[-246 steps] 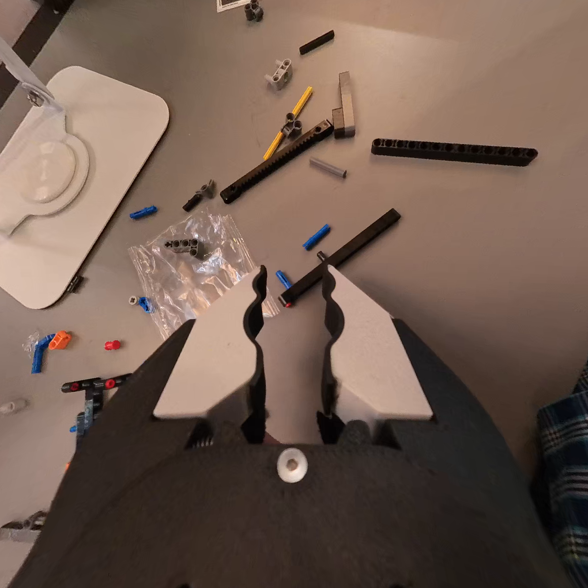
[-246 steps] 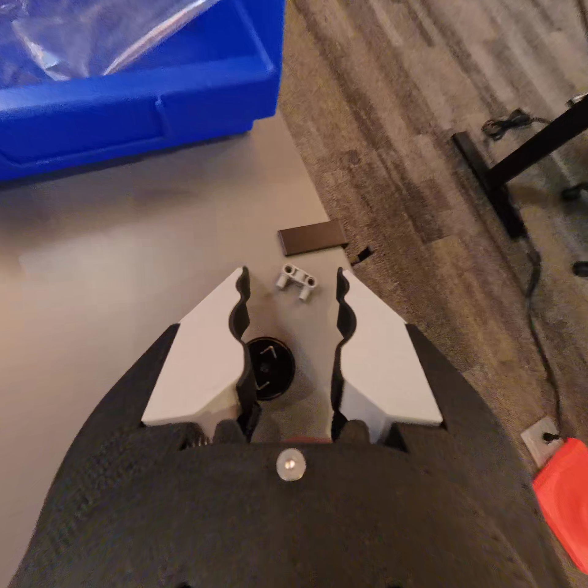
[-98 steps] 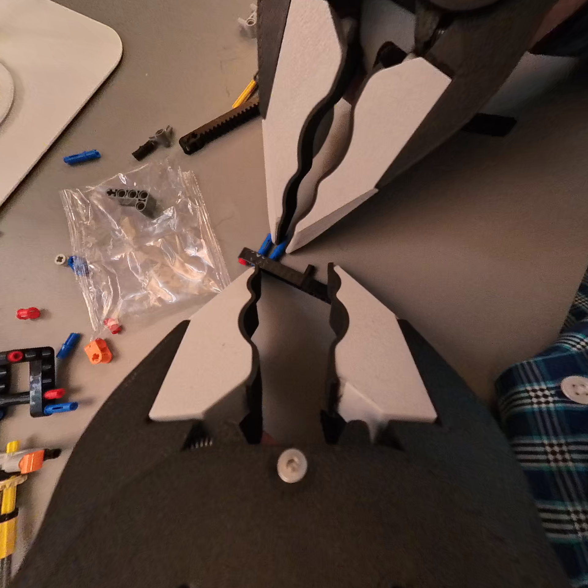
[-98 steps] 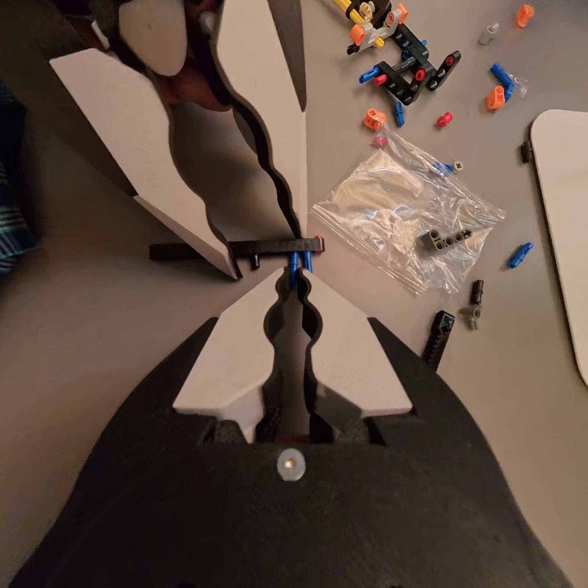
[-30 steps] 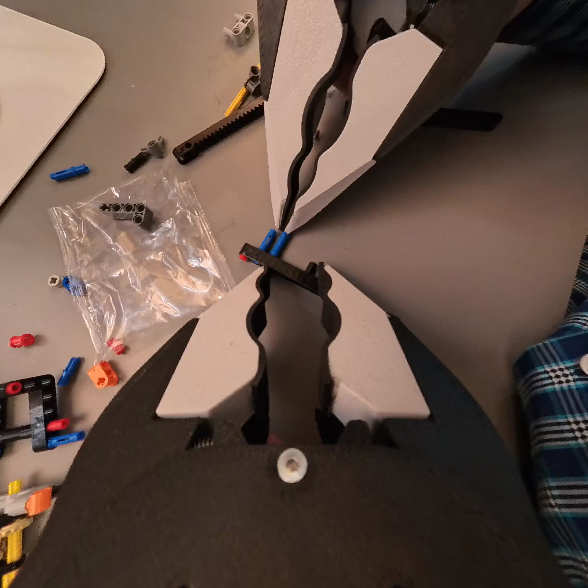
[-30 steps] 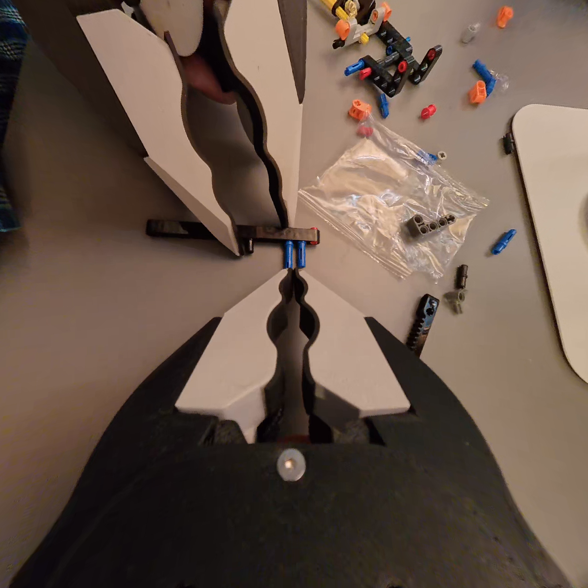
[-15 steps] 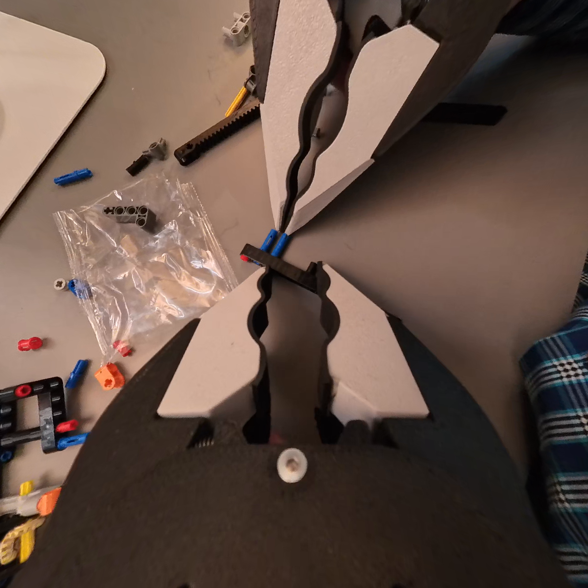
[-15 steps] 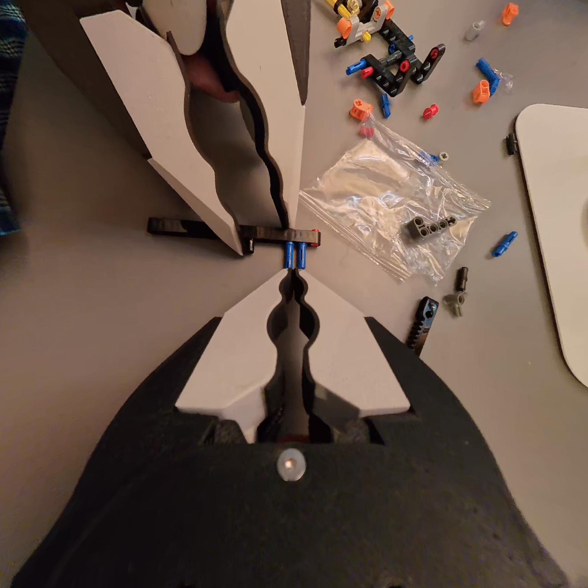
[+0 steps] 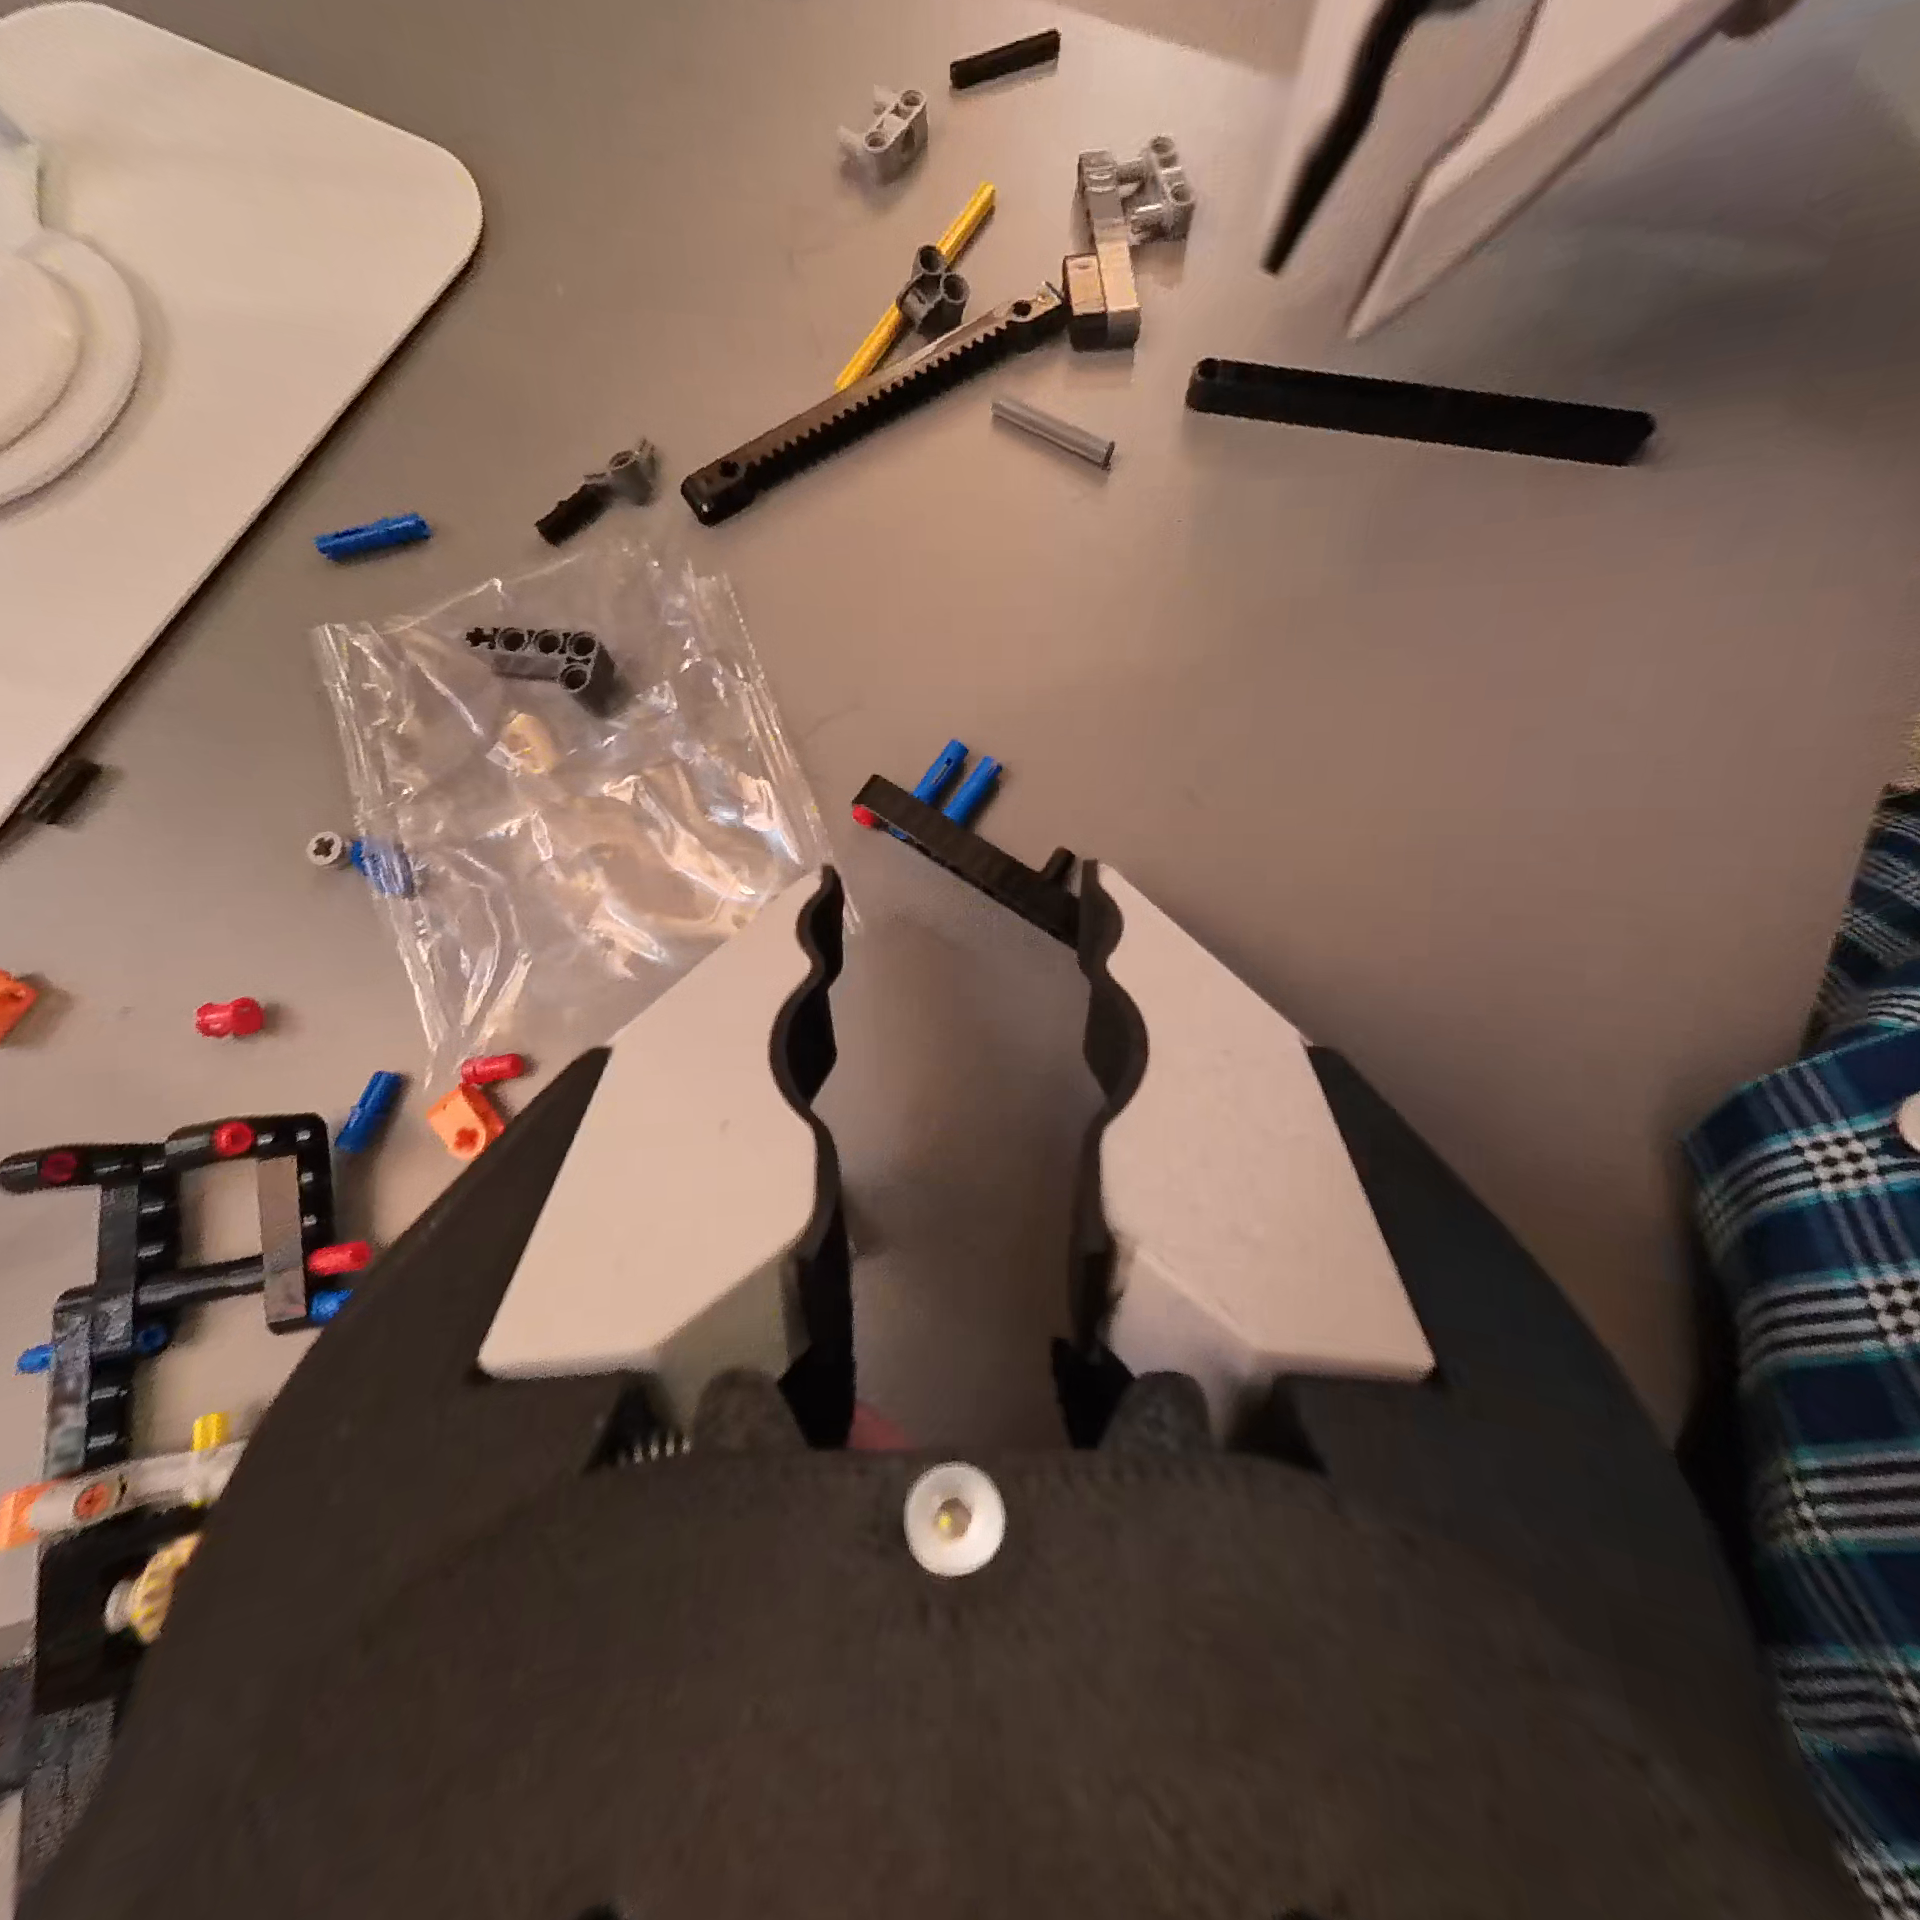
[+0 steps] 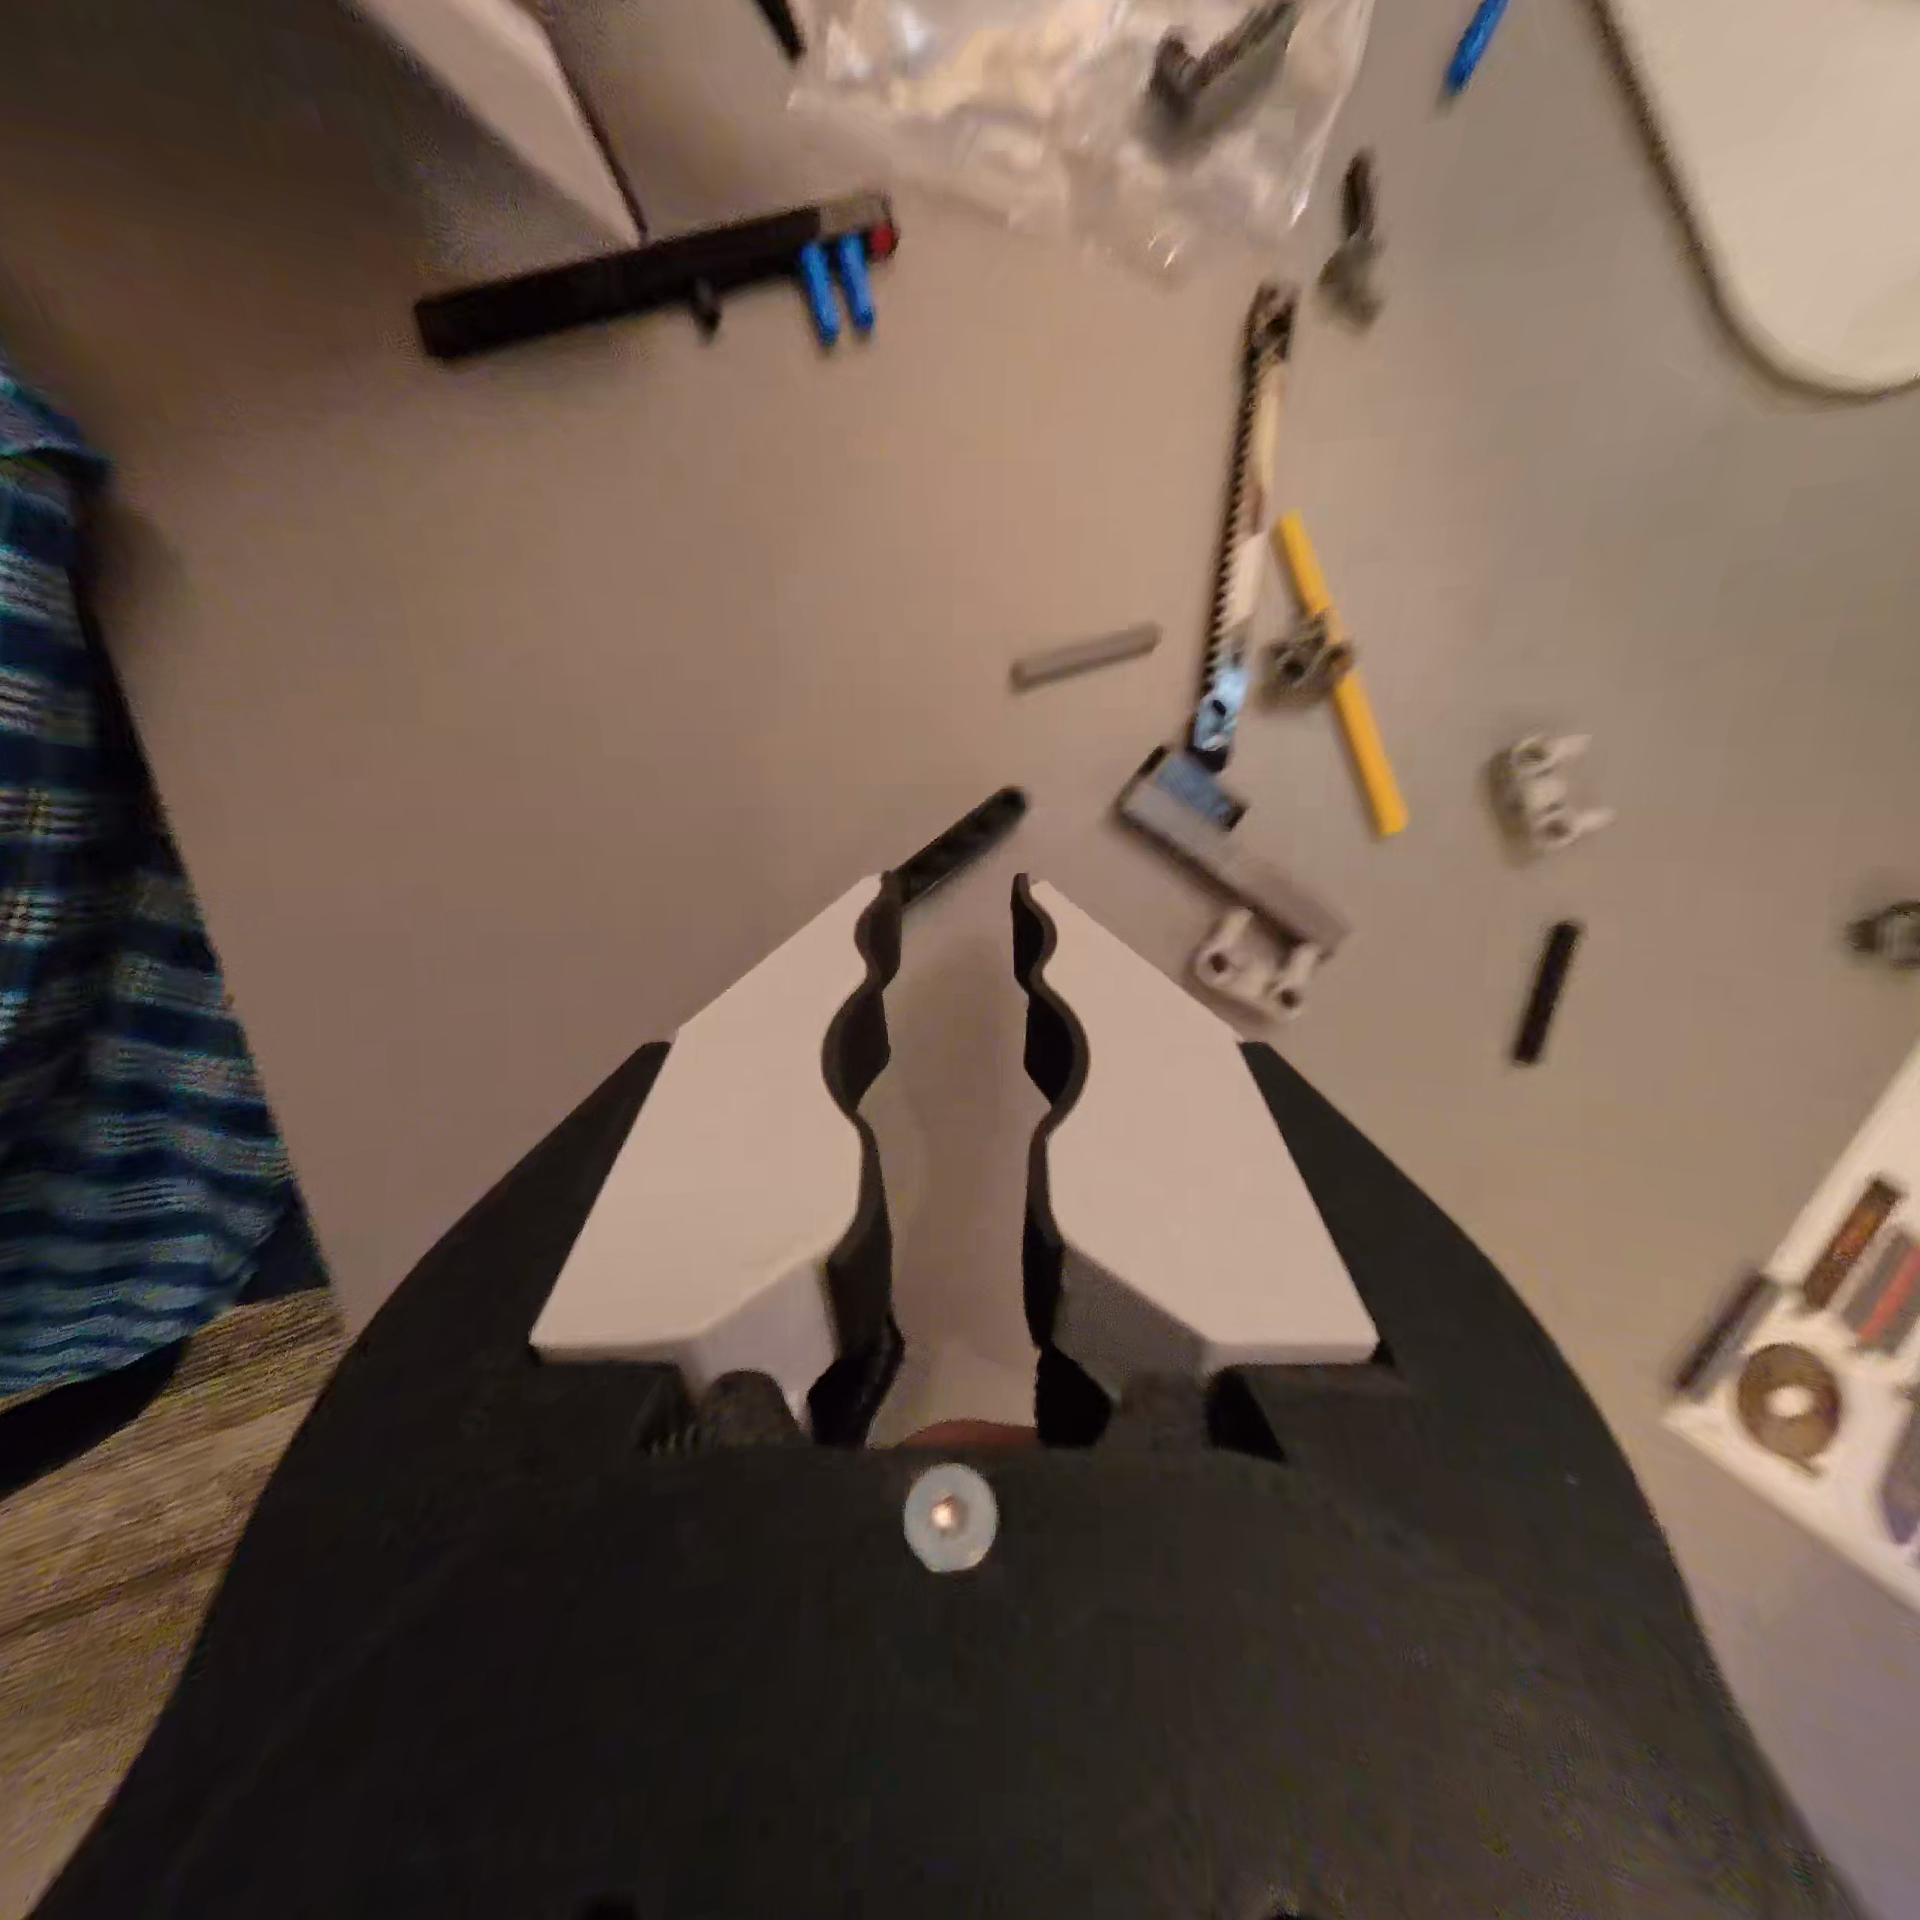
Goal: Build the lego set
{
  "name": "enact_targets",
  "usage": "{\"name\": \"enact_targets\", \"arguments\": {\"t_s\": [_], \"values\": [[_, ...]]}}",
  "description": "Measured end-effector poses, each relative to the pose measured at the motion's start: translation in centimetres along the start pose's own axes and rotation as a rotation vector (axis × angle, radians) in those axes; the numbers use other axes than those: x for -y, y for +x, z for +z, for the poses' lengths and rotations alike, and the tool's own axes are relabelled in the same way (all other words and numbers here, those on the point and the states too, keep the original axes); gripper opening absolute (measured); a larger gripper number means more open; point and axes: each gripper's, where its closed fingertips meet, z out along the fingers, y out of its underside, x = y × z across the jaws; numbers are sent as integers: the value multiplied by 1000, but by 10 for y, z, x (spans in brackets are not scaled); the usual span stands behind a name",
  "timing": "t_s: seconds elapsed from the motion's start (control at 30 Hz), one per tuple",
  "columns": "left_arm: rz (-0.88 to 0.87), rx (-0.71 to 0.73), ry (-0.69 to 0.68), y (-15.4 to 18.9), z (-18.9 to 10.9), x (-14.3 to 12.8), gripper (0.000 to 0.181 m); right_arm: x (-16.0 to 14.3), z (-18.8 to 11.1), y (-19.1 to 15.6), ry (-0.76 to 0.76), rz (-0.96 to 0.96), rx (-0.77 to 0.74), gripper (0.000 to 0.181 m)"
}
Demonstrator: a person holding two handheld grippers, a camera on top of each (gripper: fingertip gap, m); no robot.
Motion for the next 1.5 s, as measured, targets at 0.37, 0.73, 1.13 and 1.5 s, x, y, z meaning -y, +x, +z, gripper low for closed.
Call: {"name": "enact_targets", "arguments": {"t_s": [0.37, 0.73, 1.13, 1.5], "values": [[28, 9, -30, 19, -11, -9, 42, 5, 15, -34, 36, 137, 8, 0], [9, 73, -98, 27, -3, -14, 47, 52, 33, -51, 115, -29, 12, 14], [52, 68, -152, 31, 0, -21, 13, 36, 39, -42, 1, -387, -238, 5], [263, -56, -219, 24, -12, -31, 31, 43, 26, -70, 124, -522, -125, 26]]}}
